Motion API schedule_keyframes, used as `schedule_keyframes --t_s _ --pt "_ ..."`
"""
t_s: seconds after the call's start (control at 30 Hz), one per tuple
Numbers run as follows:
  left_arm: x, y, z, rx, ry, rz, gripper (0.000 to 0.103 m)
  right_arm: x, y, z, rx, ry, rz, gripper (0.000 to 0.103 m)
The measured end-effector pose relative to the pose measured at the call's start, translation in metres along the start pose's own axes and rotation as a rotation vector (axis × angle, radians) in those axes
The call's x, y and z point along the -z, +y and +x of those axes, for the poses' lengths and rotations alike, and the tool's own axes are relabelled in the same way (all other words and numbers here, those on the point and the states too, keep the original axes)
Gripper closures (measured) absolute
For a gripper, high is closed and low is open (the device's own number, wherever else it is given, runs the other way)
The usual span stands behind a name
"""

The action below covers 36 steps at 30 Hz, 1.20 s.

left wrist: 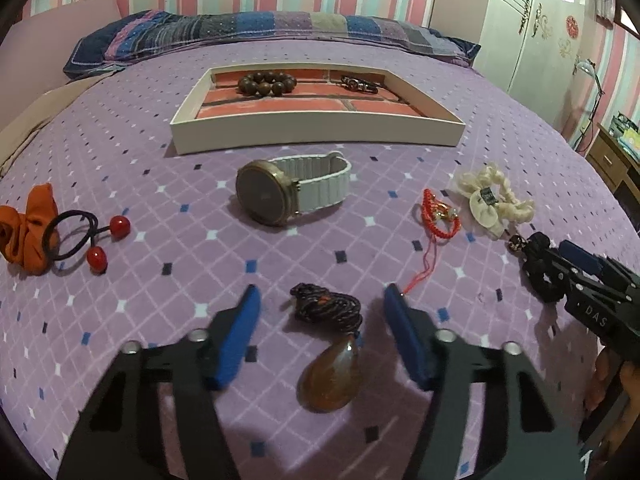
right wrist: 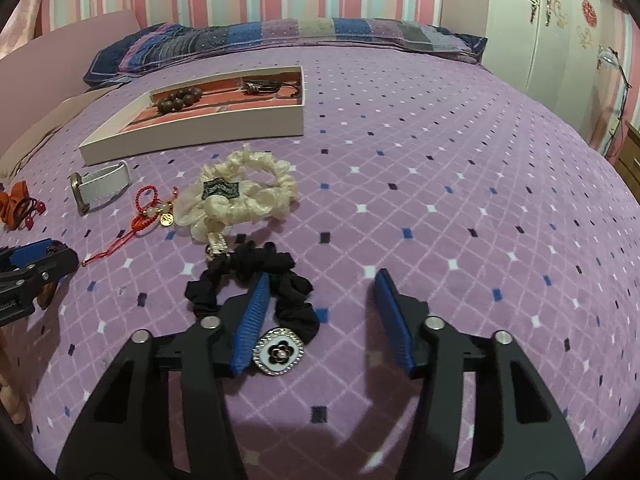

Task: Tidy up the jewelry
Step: 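Close the right tool on the black scrunchie while the left tool closes on the knotted pendant, then carry the black scrunchie in the right tool into the tray while the left tool carries the pendant there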

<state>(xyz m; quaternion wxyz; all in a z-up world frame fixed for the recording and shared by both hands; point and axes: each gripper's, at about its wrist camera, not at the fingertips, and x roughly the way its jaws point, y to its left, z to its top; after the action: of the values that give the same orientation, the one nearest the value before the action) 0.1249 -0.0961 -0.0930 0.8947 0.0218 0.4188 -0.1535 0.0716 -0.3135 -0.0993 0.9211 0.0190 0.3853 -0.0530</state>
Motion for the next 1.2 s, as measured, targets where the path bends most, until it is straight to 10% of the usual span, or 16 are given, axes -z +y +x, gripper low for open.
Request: schedule_keyframes --t_s 0.5,1.2 --pt "0.000 0.010 -0.005 0.055 0.008 -0.017 0.074 0.000 0.008 -0.002 -0.075 0.000 -0.023 0.088" --pt "-0.022 0.018 -0.054 0.129 -0.065 -0.021 0.076 -0.031 0.017 -0.032 -0.142 -0.066 0.020 0.091"
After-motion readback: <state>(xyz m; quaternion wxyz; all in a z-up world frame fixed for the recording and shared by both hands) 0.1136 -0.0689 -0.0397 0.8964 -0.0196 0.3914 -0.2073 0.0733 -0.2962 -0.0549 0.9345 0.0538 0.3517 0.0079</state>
